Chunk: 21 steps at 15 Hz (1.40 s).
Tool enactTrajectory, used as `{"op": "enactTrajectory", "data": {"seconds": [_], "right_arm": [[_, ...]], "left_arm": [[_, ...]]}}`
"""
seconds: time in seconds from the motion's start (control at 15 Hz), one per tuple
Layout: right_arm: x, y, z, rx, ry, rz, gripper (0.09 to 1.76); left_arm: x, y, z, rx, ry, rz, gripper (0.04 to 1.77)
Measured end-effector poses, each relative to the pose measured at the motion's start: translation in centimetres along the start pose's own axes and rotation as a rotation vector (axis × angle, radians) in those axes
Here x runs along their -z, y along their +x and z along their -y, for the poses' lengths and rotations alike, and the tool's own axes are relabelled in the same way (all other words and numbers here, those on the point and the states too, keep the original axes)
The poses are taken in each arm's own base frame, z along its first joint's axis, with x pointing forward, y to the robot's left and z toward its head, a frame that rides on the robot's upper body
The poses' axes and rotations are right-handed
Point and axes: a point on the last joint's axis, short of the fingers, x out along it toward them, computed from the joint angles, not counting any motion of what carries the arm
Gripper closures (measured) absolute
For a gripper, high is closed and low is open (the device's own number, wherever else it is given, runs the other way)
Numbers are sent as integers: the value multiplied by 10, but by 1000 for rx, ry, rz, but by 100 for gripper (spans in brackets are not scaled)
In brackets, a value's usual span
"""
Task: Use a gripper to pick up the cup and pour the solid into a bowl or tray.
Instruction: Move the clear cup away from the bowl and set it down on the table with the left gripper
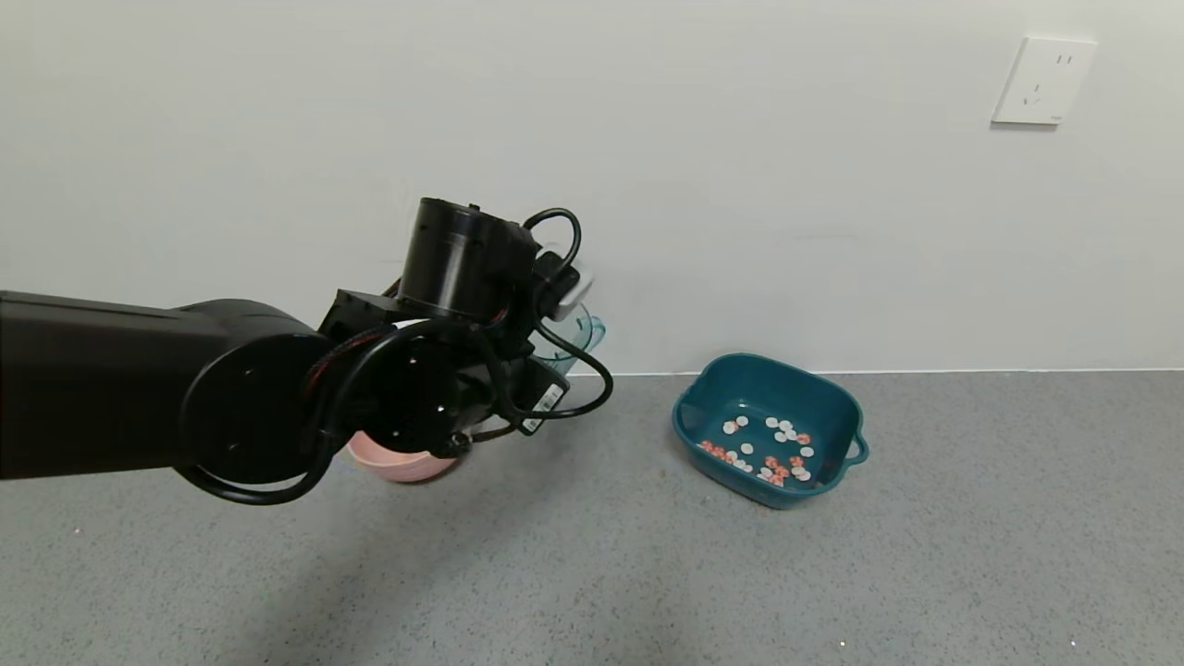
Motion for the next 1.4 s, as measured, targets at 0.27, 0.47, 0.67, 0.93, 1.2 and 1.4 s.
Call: {"op": "enactTrajectory", "data": {"seconds": [0.27,0.47,0.67,0.93,1.2,1.4], "right_arm": [[0,0,0,0,0,0,14],[0,0,0,0,0,0,14],[0,0,0,0,0,0,14],[0,0,0,0,0,0,14],[0,0,0,0,0,0,14],[0,0,0,0,0,0,14]], "left_arm": [[13,-3,-5,109,-181,-6,53],[23,2,-8,132,-247,-29,53],[31,14,-8,152,-313,-2,53],[47,42,4,141,-336,-10,53],[63,66,18,145,-351,-66,53],[69,76,22,161,-386,-85,53]]}}
